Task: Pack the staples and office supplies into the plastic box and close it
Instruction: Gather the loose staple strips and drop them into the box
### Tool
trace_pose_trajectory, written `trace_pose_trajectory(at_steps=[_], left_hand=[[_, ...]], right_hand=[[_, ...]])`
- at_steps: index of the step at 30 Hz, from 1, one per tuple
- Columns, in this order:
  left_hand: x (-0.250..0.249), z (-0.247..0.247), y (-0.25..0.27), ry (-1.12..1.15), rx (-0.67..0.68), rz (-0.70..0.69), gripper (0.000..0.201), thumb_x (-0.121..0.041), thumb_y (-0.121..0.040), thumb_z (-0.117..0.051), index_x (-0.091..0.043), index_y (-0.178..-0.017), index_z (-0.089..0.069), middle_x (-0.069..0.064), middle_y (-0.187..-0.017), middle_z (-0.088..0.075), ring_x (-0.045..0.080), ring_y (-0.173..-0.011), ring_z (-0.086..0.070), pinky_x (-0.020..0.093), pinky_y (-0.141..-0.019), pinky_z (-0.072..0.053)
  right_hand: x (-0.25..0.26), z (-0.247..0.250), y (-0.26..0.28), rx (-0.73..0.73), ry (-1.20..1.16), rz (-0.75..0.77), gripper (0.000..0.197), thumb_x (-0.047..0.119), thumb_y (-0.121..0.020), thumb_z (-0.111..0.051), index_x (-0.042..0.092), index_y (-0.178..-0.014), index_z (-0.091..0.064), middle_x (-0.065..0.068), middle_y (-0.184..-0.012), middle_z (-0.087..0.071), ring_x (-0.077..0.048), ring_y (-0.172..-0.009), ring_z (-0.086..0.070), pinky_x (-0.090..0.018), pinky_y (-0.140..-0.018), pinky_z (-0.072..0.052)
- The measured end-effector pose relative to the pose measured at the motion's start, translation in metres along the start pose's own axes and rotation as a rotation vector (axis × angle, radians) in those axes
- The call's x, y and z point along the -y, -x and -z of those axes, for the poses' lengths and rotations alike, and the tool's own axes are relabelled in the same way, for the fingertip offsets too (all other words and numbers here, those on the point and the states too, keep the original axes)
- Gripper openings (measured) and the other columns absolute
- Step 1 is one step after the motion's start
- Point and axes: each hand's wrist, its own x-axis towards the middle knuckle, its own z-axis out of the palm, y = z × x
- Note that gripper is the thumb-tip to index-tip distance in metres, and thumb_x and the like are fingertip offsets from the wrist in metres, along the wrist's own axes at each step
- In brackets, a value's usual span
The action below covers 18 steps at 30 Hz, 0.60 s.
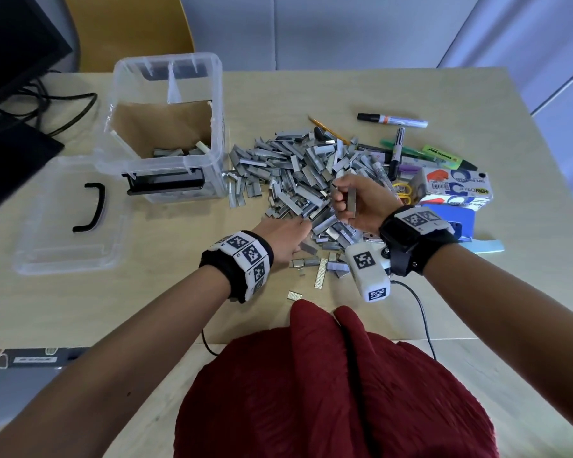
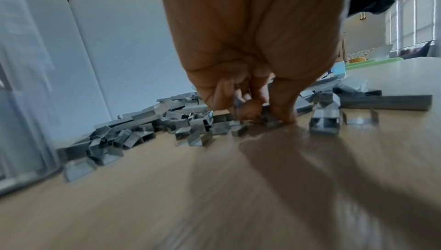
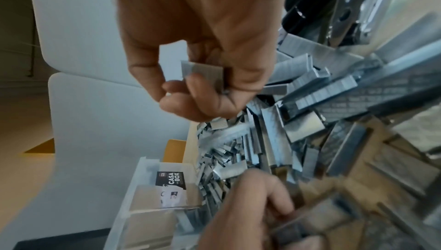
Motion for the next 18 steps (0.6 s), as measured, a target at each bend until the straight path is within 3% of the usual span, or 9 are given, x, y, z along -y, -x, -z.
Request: trace_pose_trajectory(at_steps=[2, 4, 7, 8, 10, 12, 14, 16, 18], left_hand=[[0.003, 0.004, 0.002, 0.173, 0.02, 0.047, 0.016, -0.017, -0.097, -0.044, -0.009, -0.11, -0.043, -0.004, -0.077, -0.046, 0.019, -0.072, -0.049, 0.028, -0.06, -0.038], [0.01, 0.008, 0.005, 0.484, -0.001, 0.075, 0.016, -0.016, -0.098, -0.042, -0.01, -0.112, -0.047, -0.006, -0.075, -0.05, 0.017, -0.072, -0.052, 0.025, -0.063, -0.043], [0.021, 0.016, 0.012, 0.964, -0.09, 0.108, 0.01, -0.008, -0.098, -0.042, -0.013, -0.101, -0.051, -0.003, -0.073, -0.055, 0.011, -0.063, -0.053, 0.012, -0.052, -0.043], [0.023, 0.019, 0.014, 1.13, -0.102, 0.135, 0.011, -0.006, -0.097, -0.042, -0.013, -0.095, -0.05, -0.002, -0.072, -0.053, 0.01, -0.059, -0.049, 0.011, -0.047, -0.039], [0.027, 0.022, 0.018, 1.476, -0.134, 0.162, 0.018, -0.005, -0.096, -0.042, -0.013, -0.081, -0.047, -0.002, -0.067, -0.049, 0.008, -0.054, -0.042, 0.015, -0.045, -0.036], [0.029, 0.022, 0.019, 1.73, -0.221, 0.192, 0.024, -0.009, -0.094, -0.046, -0.017, -0.071, -0.043, -0.006, -0.057, -0.048, 0.005, -0.046, -0.039, 0.019, -0.046, -0.034], [0.031, 0.021, 0.019, 1.727, -0.293, 0.268, 0.03, -0.015, -0.092, -0.052, -0.02, -0.065, -0.042, -0.009, -0.044, -0.043, 0.004, -0.039, -0.035, 0.018, -0.044, -0.032], [0.028, 0.019, 0.018, 1.418, -0.286, 0.298, 0.036, -0.019, -0.092, -0.055, -0.016, -0.059, -0.042, -0.006, -0.043, -0.035, 0.007, -0.037, -0.03, 0.019, -0.048, -0.032], [0.02, 0.016, 0.019, 1.01, -0.217, 0.264, 0.029, -0.024, -0.092, -0.055, -0.007, -0.069, -0.054, -0.001, -0.056, -0.041, 0.007, -0.045, -0.038, 0.019, -0.057, -0.037]], right_hand=[[-0.002, 0.0, -0.002, -0.069, 0.215, 0.025, 0.027, 0.009, -0.091, -0.047, 0.016, -0.067, -0.04, 0.006, -0.048, -0.044, -0.006, -0.039, -0.035, -0.014, -0.036, -0.028], [-0.005, -0.004, -0.002, -0.134, 0.69, 0.132, 0.022, 0.006, -0.088, -0.056, 0.013, -0.069, -0.048, 0.004, -0.056, -0.046, -0.007, -0.045, -0.037, -0.015, -0.041, -0.033], [-0.011, -0.007, -0.004, -0.102, 1.428, 0.275, 0.003, 0.008, -0.084, -0.062, 0.01, -0.085, -0.06, 0.0, -0.085, -0.058, -0.011, -0.074, -0.051, -0.024, -0.073, -0.045], [-0.013, -0.008, -0.006, -0.078, 1.603, 0.265, 0.007, 0.012, -0.084, -0.061, 0.012, -0.091, -0.062, -0.001, -0.093, -0.061, -0.013, -0.083, -0.052, -0.027, -0.077, -0.044], [-0.019, -0.006, -0.009, -0.078, 1.805, 0.232, 0.013, 0.018, -0.086, -0.059, 0.014, -0.098, -0.062, -0.003, -0.101, -0.063, -0.018, -0.092, -0.056, -0.026, -0.073, -0.041], [-0.021, -0.008, -0.01, -0.104, 1.857, 0.228, 0.013, 0.019, -0.088, -0.057, 0.011, -0.097, -0.062, -0.006, -0.102, -0.065, -0.023, -0.093, -0.06, -0.028, -0.072, -0.046], [-0.02, -0.008, -0.01, -0.117, 1.772, 0.229, 0.016, 0.019, -0.088, -0.058, 0.004, -0.093, -0.063, -0.009, -0.097, -0.066, -0.024, -0.087, -0.062, -0.028, -0.073, -0.05], [-0.015, -0.008, -0.008, -0.116, 1.502, 0.209, 0.016, 0.017, -0.087, -0.061, 0.001, -0.088, -0.065, -0.007, -0.085, -0.065, -0.02, -0.075, -0.059, -0.018, -0.064, -0.045], [-0.007, -0.008, -0.004, -0.098, 1.114, 0.161, 0.009, 0.014, -0.088, -0.059, 0.006, -0.085, -0.063, -0.002, -0.072, -0.058, -0.018, -0.063, -0.05, -0.017, -0.057, -0.04]])
